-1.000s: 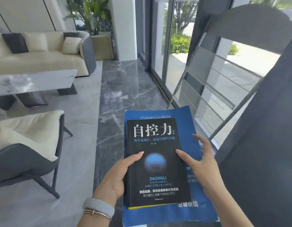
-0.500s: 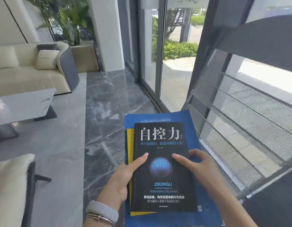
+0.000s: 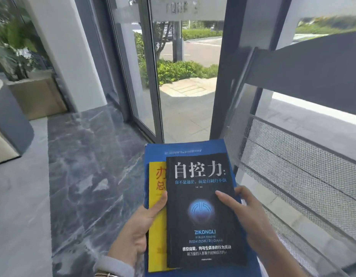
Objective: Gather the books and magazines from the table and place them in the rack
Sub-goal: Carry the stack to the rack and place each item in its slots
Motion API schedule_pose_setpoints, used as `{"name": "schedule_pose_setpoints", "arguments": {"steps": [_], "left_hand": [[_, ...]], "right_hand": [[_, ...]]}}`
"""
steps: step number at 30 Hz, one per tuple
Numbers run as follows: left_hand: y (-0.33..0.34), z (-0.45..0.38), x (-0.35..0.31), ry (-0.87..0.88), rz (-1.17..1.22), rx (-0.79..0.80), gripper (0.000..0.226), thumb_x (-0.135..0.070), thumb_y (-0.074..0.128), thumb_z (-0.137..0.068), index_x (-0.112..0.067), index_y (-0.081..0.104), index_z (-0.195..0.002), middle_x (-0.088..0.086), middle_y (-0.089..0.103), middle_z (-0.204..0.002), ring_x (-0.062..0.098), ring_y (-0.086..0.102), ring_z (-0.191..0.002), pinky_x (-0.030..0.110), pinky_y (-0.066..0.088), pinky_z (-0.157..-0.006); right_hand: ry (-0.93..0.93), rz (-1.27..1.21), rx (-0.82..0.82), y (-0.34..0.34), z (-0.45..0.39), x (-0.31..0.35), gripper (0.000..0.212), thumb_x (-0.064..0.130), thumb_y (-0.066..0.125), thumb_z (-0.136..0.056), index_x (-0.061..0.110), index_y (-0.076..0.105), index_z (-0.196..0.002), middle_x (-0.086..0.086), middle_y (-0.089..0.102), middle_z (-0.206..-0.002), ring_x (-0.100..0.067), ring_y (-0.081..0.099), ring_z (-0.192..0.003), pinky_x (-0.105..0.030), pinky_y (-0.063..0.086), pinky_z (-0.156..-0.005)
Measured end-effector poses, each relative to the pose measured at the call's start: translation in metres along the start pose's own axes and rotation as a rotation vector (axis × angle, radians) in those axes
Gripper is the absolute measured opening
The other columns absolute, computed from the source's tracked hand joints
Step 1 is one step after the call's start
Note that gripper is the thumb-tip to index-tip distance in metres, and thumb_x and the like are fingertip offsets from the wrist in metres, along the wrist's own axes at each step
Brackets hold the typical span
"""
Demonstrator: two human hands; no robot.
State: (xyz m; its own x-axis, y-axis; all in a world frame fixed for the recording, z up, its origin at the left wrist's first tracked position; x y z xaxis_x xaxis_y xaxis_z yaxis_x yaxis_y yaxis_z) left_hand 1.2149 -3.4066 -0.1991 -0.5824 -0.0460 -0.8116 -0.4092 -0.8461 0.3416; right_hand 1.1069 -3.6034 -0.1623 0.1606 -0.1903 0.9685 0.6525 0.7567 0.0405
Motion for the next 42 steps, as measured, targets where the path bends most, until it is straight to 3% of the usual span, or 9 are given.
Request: {"name": "schedule_pose_setpoints", "arguments": {"steps": [4,9,13,16,24,29,32,37,42], "left_hand": [[0.017,-0.066,-0.029,-0.069,-0.041,0.040,0.052,-0.033,0.073,-0.058,-0.007,0.070,-0.103,0.022,0.071,-0.103,0.039,0.067,-0.094,0.058,0.051,-0.084],[0.049,-0.140,-0.049,-0.171,-0.094,0.154,0.048,-0.032,0.074,-0.055,-0.005,0.073,-0.094,0.024,0.072,-0.094,0.038,0.071,-0.076,0.056,0.056,-0.068],[0.067,-0.187,-0.072,-0.203,-0.116,0.268,0.049,-0.030,0.074,-0.058,-0.006,0.071,-0.100,0.028,0.068,-0.106,0.039,0.066,-0.082,0.057,0.050,-0.079],[0.070,-0.223,-0.098,-0.226,-0.122,0.316,0.049,-0.026,0.071,-0.062,-0.005,0.068,-0.105,0.026,0.071,-0.100,0.042,0.070,-0.080,0.060,0.054,-0.074],[0.054,-0.281,-0.148,-0.150,-0.148,0.269,0.058,-0.026,0.076,-0.055,-0.013,0.065,-0.110,0.021,0.072,-0.102,0.043,0.067,-0.093,0.066,0.048,-0.082],[0.041,-0.298,-0.172,-0.046,-0.173,0.195,0.036,-0.021,0.072,-0.064,-0.015,0.065,-0.099,0.014,0.076,-0.080,0.037,0.071,-0.072,0.055,0.055,-0.073],[0.034,-0.303,-0.181,-0.019,-0.165,0.130,0.029,-0.019,0.071,-0.070,-0.017,0.063,-0.097,0.011,0.076,-0.075,0.036,0.070,-0.076,0.052,0.054,-0.072],[0.029,-0.308,-0.192,-0.022,-0.170,0.067,0.035,-0.022,0.073,-0.067,-0.015,0.062,-0.100,0.015,0.076,-0.078,0.034,0.071,-0.071,0.048,0.057,-0.060],[0.034,-0.311,-0.196,-0.010,-0.189,0.046,0.064,-0.031,0.077,-0.052,-0.015,0.060,-0.111,0.018,0.072,-0.098,0.039,0.068,-0.088,0.057,0.054,-0.074]], "right_hand": [[0.007,0.032,-0.120,-0.007,-0.051,0.012,0.035,0.032,0.076,-0.068,0.008,0.055,-0.081,-0.014,0.070,-0.089,-0.028,0.068,-0.071,-0.040,0.057,-0.055],[-0.031,0.134,-0.274,-0.018,-0.097,0.032,0.024,0.037,0.078,-0.063,0.020,0.074,-0.079,-0.003,0.053,-0.106,-0.017,0.060,-0.096,-0.043,0.054,-0.084],[-0.063,0.053,-0.379,-0.021,-0.129,0.050,0.025,0.039,0.077,-0.065,0.020,0.074,-0.081,-0.012,0.071,-0.095,-0.030,0.068,-0.087,-0.050,0.055,-0.079],[-0.139,0.050,-0.524,-0.033,-0.151,0.079,0.015,0.029,0.071,-0.075,0.016,0.072,-0.082,-0.007,0.074,-0.086,-0.022,0.070,-0.077,-0.037,0.058,-0.069],[-0.262,-0.166,-0.767,-0.070,-0.183,0.119,0.013,0.022,0.058,-0.087,0.025,0.053,-0.099,0.002,0.068,-0.088,-0.012,0.069,-0.061,-0.027,0.056,-0.048],[-0.410,-0.098,-0.786,-0.078,-0.208,0.155,0.014,0.024,0.057,-0.088,0.036,0.049,-0.088,-0.002,0.067,-0.093,-0.024,0.066,-0.077,-0.042,0.059,-0.062],[-0.477,0.001,-0.757,-0.078,-0.226,0.175,0.015,0.024,0.055,-0.089,0.037,0.047,-0.089,0.001,0.065,-0.093,-0.022,0.067,-0.080,-0.035,0.059,-0.064],[-0.493,0.075,-0.784,-0.089,-0.251,0.180,0.019,0.029,0.056,-0.088,0.044,0.046,-0.084,-0.009,0.064,-0.104,-0.027,0.065,-0.091,-0.046,0.055,-0.082],[-0.500,0.168,-0.862,-0.106,-0.260,0.171,0.010,0.028,0.058,-0.087,0.030,0.050,-0.092,-0.009,0.058,-0.107,-0.022,0.056,-0.097,-0.036,0.049,-0.091]]}}
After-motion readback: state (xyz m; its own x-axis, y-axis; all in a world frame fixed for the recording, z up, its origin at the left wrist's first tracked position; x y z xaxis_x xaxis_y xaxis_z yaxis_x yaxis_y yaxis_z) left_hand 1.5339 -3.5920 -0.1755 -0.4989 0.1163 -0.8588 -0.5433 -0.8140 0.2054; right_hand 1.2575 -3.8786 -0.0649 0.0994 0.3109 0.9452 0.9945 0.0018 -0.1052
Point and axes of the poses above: each hand's wrist, its own z-axis away from the middle knuckle, its own y-axis out of the palm, x = y × z, the point moved 10 cm from there along -z, towards the middle knuckle
